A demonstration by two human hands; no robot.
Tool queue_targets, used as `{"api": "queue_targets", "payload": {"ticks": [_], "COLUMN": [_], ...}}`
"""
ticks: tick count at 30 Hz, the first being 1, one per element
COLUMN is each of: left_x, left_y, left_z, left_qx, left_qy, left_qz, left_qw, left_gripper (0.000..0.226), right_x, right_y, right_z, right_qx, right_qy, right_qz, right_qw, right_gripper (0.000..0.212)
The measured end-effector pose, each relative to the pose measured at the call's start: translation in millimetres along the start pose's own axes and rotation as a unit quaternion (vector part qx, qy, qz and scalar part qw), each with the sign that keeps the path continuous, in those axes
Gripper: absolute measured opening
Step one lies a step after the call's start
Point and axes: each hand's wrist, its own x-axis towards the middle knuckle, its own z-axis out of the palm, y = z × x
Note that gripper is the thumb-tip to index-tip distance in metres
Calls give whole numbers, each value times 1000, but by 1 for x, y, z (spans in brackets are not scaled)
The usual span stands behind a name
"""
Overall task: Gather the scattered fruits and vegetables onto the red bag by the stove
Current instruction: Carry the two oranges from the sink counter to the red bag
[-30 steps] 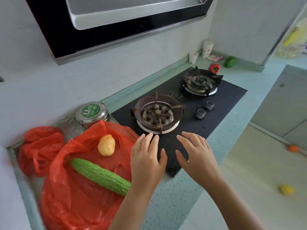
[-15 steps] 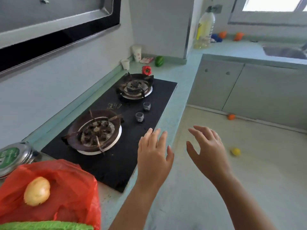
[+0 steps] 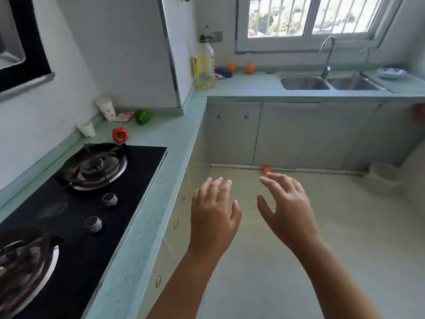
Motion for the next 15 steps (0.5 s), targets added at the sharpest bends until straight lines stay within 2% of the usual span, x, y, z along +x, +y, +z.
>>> {"api": "queue_targets", "payload": {"ticks": [7, 15], "left_x": [44, 97], "left_y": [29, 25], "left_z": [51, 118], "left_qx": [-14, -40], "left_qy": [-21, -39], "left_qz": [18, 36], "left_qw": [1000, 998], "left_gripper": [44, 44], "right_x": [30, 70], "right_y": [64, 116], "right_z": [-3, 26], "right_qx": [-20, -39], "right_qy": [23, 24], "right_qz": [26, 56], "right_qw": [999, 997], "right_gripper": [36, 42]}}
